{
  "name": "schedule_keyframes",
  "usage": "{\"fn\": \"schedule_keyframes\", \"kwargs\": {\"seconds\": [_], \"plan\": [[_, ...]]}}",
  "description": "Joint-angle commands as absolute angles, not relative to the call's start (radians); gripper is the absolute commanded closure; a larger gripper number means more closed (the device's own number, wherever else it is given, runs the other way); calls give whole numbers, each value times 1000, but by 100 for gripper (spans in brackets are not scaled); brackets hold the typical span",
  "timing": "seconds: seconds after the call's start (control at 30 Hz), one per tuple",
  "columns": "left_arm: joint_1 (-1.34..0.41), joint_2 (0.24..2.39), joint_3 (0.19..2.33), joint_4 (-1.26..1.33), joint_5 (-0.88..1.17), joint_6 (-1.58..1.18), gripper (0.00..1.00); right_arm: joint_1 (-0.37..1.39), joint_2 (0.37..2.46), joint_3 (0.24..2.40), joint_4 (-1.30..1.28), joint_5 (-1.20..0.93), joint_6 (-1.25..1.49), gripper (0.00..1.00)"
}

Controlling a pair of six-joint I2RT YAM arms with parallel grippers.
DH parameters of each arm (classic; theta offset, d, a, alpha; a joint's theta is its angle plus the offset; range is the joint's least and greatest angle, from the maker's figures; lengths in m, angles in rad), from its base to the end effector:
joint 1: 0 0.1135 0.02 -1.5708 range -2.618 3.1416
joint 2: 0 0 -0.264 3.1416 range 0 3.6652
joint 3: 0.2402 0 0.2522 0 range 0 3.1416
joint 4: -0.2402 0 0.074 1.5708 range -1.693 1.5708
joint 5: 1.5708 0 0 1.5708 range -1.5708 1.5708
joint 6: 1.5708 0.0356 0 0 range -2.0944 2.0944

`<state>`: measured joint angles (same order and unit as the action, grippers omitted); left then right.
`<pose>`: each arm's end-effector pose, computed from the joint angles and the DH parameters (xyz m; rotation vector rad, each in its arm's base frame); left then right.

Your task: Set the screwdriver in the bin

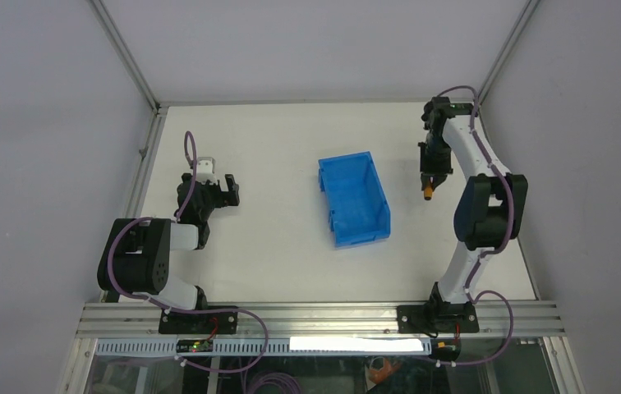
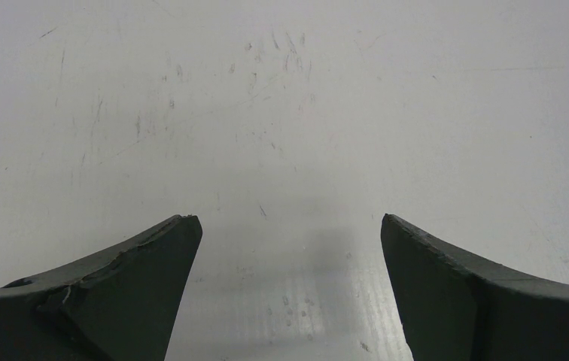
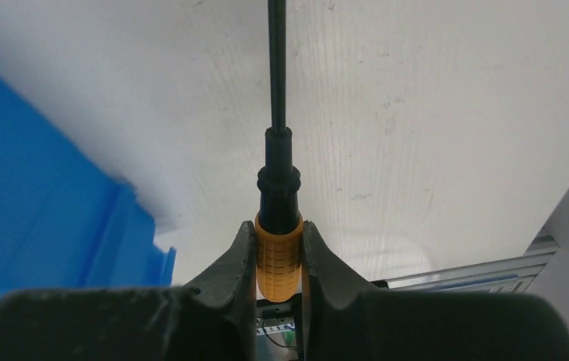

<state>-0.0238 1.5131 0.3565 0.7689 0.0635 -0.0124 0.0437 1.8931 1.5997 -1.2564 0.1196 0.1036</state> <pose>0.2596 -0.0084 0.1356 0.0530 1.9579 -0.0860 0.3576 0.0114 0.2412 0.0950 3.1050 -0.1831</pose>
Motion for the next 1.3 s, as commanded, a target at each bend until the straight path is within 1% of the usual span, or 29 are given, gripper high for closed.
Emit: {"fn": "schedule_keyframes", "kwargs": {"seconds": [0.0, 0.13, 0.27, 0.53, 0.63, 0.8, 0.93, 1.07, 1.17, 1.27], "plan": [[-14, 1506, 376, 819, 90, -20, 1, 78, 1735, 1769, -1498, 114, 131, 100], [-14, 1506, 376, 819, 91, -20, 1, 115, 1725, 1877, -1590, 139, 142, 100], [-14, 1506, 376, 819, 91, -20, 1, 170, 1721, 1905, -1600, 135, 178, 100], [-13, 1506, 376, 820, 91, -20, 1, 447, 1642, 1858, -1378, 84, 340, 100], [-14, 1506, 376, 819, 91, -20, 1, 547, 1645, 1845, -1330, 108, 361, 100], [-14, 1506, 376, 819, 91, -20, 1, 648, 1650, 1687, -1184, 185, 399, 100], [-14, 1505, 376, 819, 91, -20, 1, 685, 1660, 1506, -1000, 229, 438, 100], [-14, 1506, 376, 819, 91, -20, 1, 701, 1689, 1375, -855, 282, 455, 100], [-14, 1506, 376, 819, 91, -20, 1, 701, 1742, 1313, -772, 283, 451, 100], [-14, 1507, 376, 819, 91, -20, 1, 701, 1817, 1302, -738, 289, 450, 100]]}}
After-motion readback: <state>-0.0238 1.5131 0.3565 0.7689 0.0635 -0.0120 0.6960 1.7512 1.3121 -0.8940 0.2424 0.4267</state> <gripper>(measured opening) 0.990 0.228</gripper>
